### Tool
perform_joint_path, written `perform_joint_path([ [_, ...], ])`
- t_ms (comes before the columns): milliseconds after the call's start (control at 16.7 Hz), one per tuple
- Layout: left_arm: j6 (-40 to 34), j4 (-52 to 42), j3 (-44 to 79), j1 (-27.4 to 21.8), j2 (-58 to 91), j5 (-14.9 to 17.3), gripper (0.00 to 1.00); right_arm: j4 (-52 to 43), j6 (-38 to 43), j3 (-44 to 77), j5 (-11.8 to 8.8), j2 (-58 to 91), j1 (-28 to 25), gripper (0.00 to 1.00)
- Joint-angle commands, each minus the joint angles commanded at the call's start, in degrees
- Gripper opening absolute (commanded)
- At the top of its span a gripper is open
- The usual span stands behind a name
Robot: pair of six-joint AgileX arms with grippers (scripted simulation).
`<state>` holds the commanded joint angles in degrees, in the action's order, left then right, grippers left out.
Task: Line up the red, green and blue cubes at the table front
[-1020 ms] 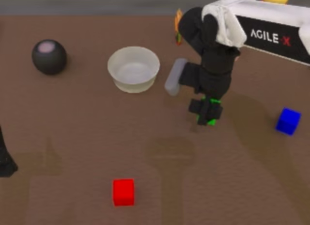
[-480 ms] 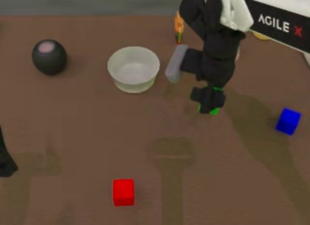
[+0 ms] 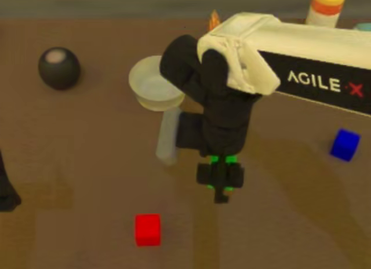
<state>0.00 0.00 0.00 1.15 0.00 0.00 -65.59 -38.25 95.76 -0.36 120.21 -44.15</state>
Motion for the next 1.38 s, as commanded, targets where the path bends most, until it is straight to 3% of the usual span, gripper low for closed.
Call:
perform_joint_path([
  [300, 0.00, 0.00, 0.00, 0.00, 0.00, 0.00, 1.00, 2.23, 1.01, -8.75, -0.14, -6.80, -8.31, 0.00],
  [660, 0.00, 0.00, 0.00, 0.00, 0.00, 0.00, 1.00, 3.04, 1.01, -9.43, -0.19, -6.35, -8.29, 0.00],
  [1020, 0.00, 0.00, 0.00, 0.00, 0.00, 0.00, 1.00, 15.19, 1.23, -17.11, -0.13, -2.57, -8.39, 0.00],
  [1320, 0.00, 0.00, 0.00, 0.00, 0.00, 0.00, 1.00, 16.74, 1.19, -18.33, -0.10, -1.89, -8.49, 0.00],
  [1380, 0.00, 0.00, 0.00, 0.00, 0.00, 0.00, 1.00, 16.74, 1.19, -18.33, -0.10, -1.89, -8.49, 0.08],
])
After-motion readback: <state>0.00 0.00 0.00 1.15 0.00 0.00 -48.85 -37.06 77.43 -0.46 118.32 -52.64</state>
